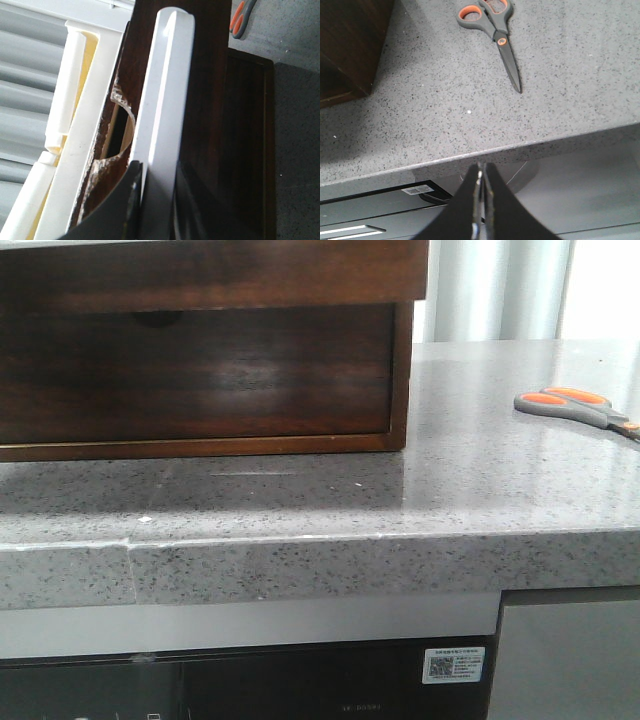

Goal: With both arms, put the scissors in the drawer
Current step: 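Pull the drawer out toward the robot with the left gripper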

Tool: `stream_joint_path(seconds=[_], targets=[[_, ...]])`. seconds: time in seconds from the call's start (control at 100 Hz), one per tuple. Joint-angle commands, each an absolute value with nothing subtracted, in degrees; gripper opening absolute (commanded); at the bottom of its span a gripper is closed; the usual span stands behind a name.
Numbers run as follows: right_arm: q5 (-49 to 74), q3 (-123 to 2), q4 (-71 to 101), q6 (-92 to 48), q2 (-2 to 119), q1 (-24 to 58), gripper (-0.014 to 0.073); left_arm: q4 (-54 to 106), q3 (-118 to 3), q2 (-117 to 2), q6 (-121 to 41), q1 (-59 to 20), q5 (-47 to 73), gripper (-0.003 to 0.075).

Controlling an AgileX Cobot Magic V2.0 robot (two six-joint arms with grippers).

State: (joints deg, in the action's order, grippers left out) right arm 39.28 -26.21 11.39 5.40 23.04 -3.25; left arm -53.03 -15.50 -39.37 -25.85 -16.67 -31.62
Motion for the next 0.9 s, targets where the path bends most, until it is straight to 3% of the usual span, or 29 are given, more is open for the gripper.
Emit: stream_joint_path(seconds=[0.0, 0.25, 0.59, 0.89], targets=[[36.2, -28.2, 11.8, 5.2, 24.0, -3.2, -0.0116, -46.5, -17.3, -38.5, -23.7, -16.8, -33.8, 0.0004], [36.2, -28.2, 11.8, 5.2, 24.0, -3.2, -0.0116, -46.5, -17.3, -38.6, -23.7, -16.8, -33.8, 0.003], [36.2, -28.2, 11.8, 5.2, 24.0, -3.2, -0.0116, -46.5, -17.3, -38.6, -20.8, -16.8, -36.0, 0.0319], [36.2, -28.2, 11.8, 5.2, 24.0, -3.2, -0.0116, -48.9, -17.3, -38.6, -16.3, -16.8, -36.6, 0.033]])
